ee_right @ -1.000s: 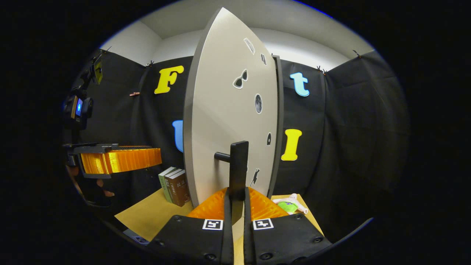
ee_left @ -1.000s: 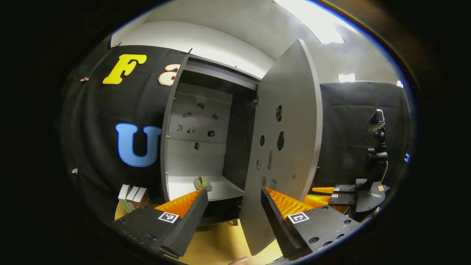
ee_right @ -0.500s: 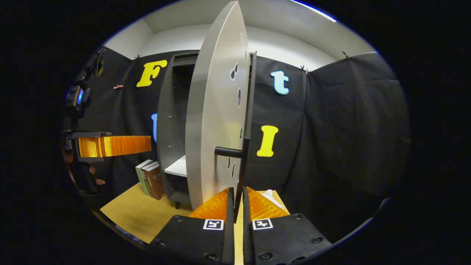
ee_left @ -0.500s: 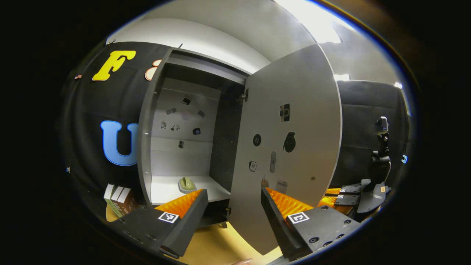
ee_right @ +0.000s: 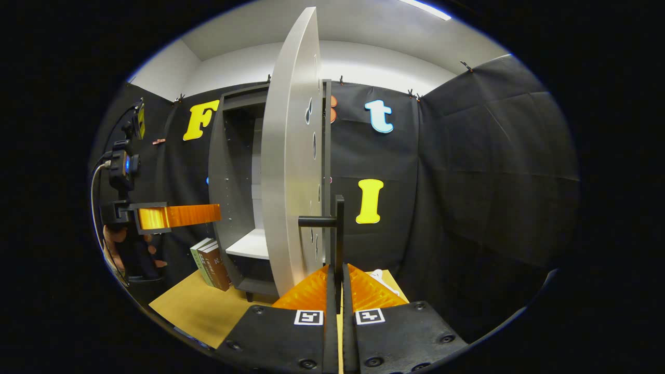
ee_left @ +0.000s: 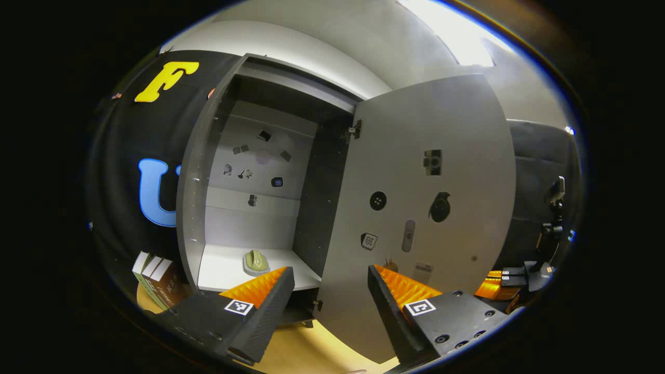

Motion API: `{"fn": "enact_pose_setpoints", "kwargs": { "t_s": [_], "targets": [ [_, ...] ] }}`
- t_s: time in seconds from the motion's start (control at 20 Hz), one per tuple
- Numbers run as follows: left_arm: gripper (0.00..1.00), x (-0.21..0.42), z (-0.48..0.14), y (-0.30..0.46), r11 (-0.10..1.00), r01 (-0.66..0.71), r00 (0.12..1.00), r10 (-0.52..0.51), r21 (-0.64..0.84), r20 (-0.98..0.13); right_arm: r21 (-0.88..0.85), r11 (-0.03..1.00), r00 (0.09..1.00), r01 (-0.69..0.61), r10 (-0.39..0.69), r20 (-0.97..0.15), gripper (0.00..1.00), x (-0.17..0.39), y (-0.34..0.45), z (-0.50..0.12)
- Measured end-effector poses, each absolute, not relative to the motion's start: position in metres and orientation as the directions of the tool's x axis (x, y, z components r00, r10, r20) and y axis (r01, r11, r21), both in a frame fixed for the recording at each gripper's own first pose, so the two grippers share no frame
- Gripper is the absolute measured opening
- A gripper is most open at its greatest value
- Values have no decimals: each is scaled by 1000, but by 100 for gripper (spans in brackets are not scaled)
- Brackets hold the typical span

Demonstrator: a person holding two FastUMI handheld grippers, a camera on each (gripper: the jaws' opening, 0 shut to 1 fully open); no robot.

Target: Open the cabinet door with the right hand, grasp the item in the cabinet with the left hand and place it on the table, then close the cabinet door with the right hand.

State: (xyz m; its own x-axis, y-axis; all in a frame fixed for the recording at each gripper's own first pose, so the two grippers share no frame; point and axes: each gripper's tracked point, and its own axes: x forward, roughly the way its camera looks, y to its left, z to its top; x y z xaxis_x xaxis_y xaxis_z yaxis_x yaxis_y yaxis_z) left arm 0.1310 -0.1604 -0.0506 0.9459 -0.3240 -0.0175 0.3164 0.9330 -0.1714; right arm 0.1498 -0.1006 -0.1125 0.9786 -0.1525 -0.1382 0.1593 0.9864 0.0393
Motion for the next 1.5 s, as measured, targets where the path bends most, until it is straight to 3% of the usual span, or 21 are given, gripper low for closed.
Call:
{"fn": "enact_pose_setpoints", "kwargs": {
  "t_s": [0.2,0.4,0.45,0.55,0.65,0.75,0.8,0.85,0.9,0.95,1.1,1.15,1.25,1.3,1.5],
  "targets": [
    [89,170,-50,-149,955,241,970,-245,-175,-2,57,995,988,85,-77,-133,8,144,-99,-115],
    [88,214,-53,-141,983,174,984,-175,-62,-17,50,998,992,41,-35,-121,8,131,-110,-111],
    [88,224,-55,-141,983,173,984,-175,-52,-25,56,997,993,51,-45,-105,16,127,-121,-108],
    [84,246,-62,-147,977,206,976,-209,-63,-57,53,992,990,115,-110,-89,8,118,-155,-105],
    [88,267,-67,-148,967,229,967,-239,-115,-84,61,978,975,202,-195,-105,8,119,-195,-116],
    [84,292,-72,-134,974,189,974,-202,-122,-104,54,962,955,269,-258,-147,8,121,-226,-134],
    [88,305,-77,-125,982,157,977,-170,-103,-127,39,959,949,282,-272,-160,6,121,-236,-138],
    [88,316,-85,-115,989,125,979,-136,-82,-150,26,957,945,287,-279,-169,27,128,-246,-145],
    [88,327,-90,-107,993,100,980,-109,-64,-167,13,955,942,295,-289,-170,33,130,-252,-147],
    [88,338,-97,-102,995,80,979,-90,-60,-183,10,956,943,293,-287,-170,58,134,-258,-148],
    [88,368,-122,-91,996,57,963,-74,-72,-260,-5,954,944,299,-297,-147,85,155,-278,-151],
    [88,378,-132,-85,997,44,957,-59,-60,-284,-3,953,943,303,-300,-145,81,159,-284,-151],
    [87,395,-148,-80,999,29,943,-39,-35,-332,19,951,941,308,-301,-156,99,173,-294,-157],
    [86,403,-154,-77,999,23,938,-32,-30,-346,32,951,940,307,-298,-165,94,178,-297,-159],
    [86,425,-170,-71,999,8,916,-28,-52,-401,36,954,940,297,-286,-184,98,197,-305,-167]
  ]
}}
